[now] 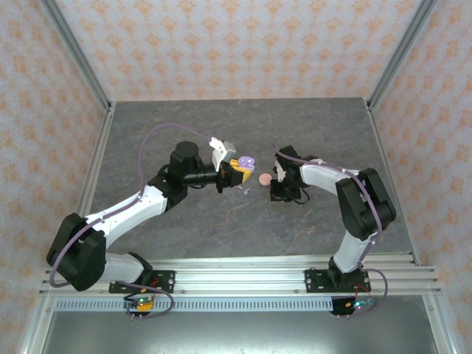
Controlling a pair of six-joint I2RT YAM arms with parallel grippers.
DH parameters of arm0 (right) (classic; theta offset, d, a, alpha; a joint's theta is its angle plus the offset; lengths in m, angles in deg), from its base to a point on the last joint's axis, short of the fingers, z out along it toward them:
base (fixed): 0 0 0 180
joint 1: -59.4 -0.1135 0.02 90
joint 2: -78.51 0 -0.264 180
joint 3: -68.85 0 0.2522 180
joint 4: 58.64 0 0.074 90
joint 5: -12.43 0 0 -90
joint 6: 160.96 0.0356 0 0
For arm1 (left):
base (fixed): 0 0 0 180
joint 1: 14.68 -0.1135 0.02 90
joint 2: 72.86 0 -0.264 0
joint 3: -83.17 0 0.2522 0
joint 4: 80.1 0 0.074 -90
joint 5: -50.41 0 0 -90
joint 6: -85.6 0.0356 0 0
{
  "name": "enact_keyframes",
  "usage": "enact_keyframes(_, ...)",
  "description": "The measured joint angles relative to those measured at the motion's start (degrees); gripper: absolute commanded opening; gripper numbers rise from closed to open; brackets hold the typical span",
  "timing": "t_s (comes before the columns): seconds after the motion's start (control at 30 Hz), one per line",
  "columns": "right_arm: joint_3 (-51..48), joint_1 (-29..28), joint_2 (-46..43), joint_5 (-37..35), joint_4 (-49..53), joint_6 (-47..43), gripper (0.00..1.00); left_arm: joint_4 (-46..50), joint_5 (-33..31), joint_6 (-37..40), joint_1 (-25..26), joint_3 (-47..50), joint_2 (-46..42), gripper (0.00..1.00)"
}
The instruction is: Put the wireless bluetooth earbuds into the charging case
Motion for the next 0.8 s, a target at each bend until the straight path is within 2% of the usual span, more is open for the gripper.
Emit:
enact_keyframes(0.27,0.3,0.0,-0.4,-0.9,-2.5,1.2,0.22,0.3,-0.2,0.0,0.0,0.0,0.0,0.00)
enact_keyframes(0.5,0.3,0.0,-6.1,-0.4,-2.5,0.8,0.29,0.4,-0.2,0.0,0.0,0.0,0.0,0.01)
enact_keyframes(0.8,1.6,0.0,-6.2,-9.0,-0.6,2.3,0.36,0.5,-0.2,0.0,0.0,0.0,-0.3,0.01)
